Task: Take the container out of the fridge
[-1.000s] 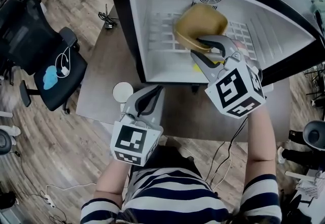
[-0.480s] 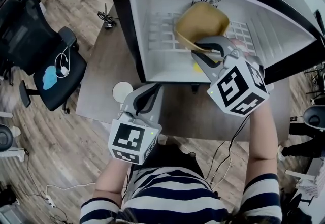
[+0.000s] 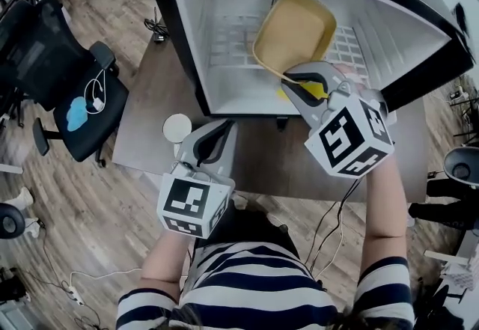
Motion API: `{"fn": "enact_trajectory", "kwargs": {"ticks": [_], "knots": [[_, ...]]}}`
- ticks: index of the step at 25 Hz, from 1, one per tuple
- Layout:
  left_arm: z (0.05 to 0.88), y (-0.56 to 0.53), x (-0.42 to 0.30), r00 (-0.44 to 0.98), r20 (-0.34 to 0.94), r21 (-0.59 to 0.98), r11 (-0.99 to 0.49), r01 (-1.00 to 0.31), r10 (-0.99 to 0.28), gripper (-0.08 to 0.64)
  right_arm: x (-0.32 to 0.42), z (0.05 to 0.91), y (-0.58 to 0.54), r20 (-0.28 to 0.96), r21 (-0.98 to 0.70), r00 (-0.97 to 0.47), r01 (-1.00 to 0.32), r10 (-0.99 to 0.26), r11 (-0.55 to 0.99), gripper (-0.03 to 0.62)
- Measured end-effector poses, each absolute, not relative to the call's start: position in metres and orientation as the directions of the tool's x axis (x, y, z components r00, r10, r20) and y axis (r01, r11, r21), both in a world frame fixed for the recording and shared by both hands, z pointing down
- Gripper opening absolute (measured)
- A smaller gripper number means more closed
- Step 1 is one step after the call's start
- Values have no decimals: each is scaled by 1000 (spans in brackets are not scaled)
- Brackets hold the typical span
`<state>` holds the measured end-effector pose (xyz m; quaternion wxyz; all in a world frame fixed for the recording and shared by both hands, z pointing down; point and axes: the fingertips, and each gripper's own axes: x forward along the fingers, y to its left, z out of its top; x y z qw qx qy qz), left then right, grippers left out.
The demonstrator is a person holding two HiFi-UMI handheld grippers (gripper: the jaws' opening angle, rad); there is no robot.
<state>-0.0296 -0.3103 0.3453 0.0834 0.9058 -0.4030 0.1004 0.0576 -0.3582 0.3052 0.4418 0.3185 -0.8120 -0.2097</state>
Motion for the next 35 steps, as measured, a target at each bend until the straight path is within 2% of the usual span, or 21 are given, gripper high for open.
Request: {"fn": "enact_trajectory", "kwargs": {"ticks": [16, 35], "knots": [[322, -257, -21, 645, 207, 45, -652, -757, -735, 0, 71, 316, -248, 610, 565, -446, -335, -655, 754, 21], [336, -199, -16, 644, 214, 52, -650, -758, -734, 0, 93, 364, -145, 655, 434, -456, -426, -602, 794, 21]]}}
